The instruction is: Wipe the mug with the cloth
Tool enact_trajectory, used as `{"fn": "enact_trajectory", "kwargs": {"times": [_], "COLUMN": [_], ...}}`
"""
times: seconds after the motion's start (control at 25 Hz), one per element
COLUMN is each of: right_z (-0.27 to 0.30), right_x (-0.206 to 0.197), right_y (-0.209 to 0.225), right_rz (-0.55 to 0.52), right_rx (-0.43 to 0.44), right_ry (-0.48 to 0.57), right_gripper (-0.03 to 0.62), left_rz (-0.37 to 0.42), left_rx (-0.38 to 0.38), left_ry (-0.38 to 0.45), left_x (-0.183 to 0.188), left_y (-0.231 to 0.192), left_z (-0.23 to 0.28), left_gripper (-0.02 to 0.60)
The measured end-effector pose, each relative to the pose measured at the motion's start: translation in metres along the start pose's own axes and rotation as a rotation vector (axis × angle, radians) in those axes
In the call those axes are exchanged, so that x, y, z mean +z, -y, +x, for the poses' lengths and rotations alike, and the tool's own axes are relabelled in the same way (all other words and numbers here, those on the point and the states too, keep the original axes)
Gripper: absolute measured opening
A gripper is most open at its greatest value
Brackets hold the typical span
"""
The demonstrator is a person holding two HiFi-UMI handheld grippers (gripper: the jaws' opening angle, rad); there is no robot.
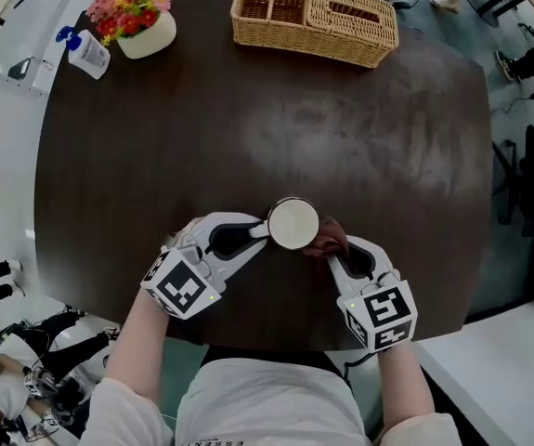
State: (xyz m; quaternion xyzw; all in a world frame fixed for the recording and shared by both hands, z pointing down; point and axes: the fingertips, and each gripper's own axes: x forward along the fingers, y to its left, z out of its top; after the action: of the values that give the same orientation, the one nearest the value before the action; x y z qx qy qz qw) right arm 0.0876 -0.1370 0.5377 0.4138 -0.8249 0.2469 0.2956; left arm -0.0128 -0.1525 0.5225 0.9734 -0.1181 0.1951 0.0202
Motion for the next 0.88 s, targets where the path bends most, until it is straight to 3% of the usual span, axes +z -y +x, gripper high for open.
{"fn": "enact_trajectory", "kwargs": {"times": [0.28,0.6,0.88], "right_z": [0.002,0.026,0.024], "right_x": [0.036,0.045,0.029], "right_y": [0.046,0.013,-0.01], "right_rz": [-0.093,-0.279,-0.378], "right_rx": [-0.1,0.017,0.034], "right_ry": [0.046,-0.002,-0.017], "right_gripper": [0.084,0.083,0.081], "left_rz": [-0.01,-0.047,-0.053], "left_rx": [0.0,0.029,0.047], "left_ry": [-0.009,-0.023,-0.03], "left_x": [0.001,0.001,-0.001], "left_y": [0.002,-0.002,-0.005], "left_z": [0.001,0.001,0.0], "left_gripper": [0.077,0.077,0.077]}}
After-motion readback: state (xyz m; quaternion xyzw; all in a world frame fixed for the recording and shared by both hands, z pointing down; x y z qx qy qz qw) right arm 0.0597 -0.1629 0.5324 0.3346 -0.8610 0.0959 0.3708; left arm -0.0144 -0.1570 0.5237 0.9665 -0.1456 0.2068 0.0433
